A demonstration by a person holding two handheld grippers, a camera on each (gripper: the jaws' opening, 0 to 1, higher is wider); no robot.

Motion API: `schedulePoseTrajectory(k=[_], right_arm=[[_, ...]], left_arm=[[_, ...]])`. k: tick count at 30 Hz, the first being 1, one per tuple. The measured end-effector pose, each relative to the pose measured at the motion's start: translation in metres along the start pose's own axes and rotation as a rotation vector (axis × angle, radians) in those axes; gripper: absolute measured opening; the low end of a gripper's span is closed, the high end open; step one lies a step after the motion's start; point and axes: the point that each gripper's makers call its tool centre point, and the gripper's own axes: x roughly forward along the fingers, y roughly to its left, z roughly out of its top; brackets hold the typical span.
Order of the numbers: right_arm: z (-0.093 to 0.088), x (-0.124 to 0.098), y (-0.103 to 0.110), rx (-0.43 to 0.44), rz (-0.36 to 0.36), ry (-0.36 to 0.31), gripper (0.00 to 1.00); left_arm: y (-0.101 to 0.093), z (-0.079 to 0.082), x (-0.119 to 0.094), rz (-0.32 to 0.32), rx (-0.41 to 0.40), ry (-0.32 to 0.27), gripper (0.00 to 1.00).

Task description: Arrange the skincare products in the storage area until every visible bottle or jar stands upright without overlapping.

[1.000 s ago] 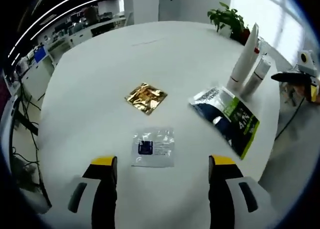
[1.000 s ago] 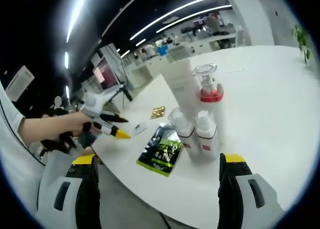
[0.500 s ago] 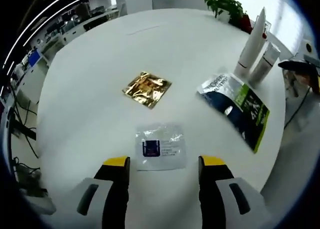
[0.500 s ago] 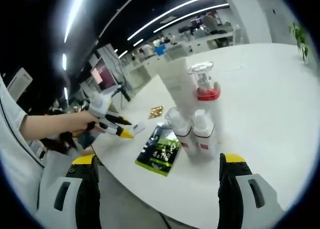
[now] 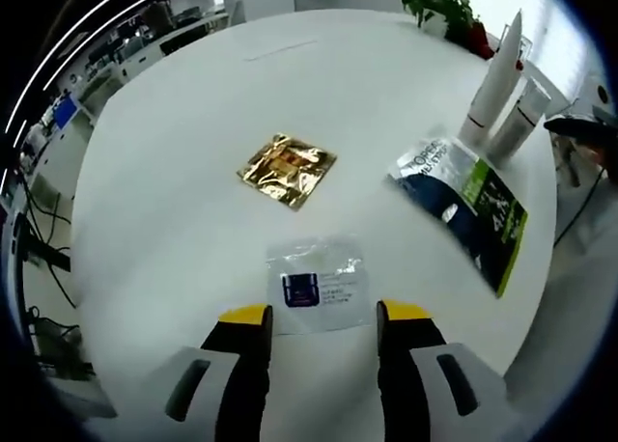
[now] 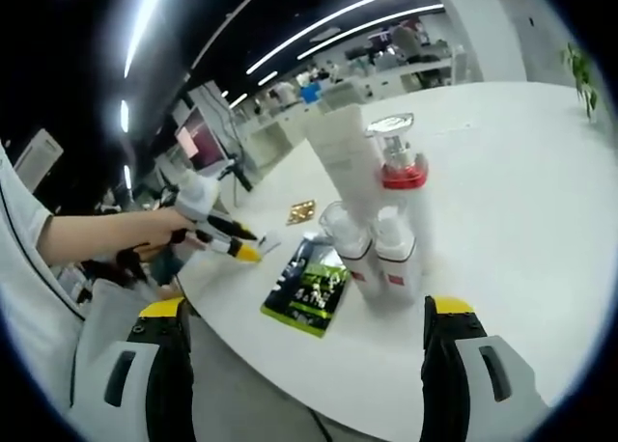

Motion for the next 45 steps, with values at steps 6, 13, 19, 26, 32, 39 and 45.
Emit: schedulePoseTrajectory(k=[6,13,19,26,32,39,45], right_arm=[[0.000,0.000,-0.002,0.005,-0.004,-0.003,0.99],[-0.001,0.001,-0.003,0.002,-0.003,0.001,0.99],[-0.002,0.001,-0.003,0.000,0.000,0.006,0.99],[-0.002,0.002,0.000,-0.005,0.011,0.008,0.96],[-0.002,0.002,0.005,-0.024,0.023,0.008,0.95],[0.001,0.001,0.011,-0.028,0.049,-0.004,0.87],[0.000,0.002,0.014,-0.043,0.063,0.005,0.85]], left_arm=[[-0.002,0.000,-0.001,0.001,0.001,0.005,0.42],[-0.002,0.000,-0.001,0.011,0.001,0.001,0.42],[0.000,0.002,-0.004,0.018,-0.021,-0.026,0.42],[-0.012,-0.001,-0.013,0.026,-0.042,-0.051,0.41],[-0.030,0.005,-0.030,0.028,-0.029,-0.082,0.42],[-0.052,0.012,-0.048,0.024,-0.024,-0.132,0.42],[-0.066,0.016,-0.062,0.034,-0.018,-0.168,0.42]])
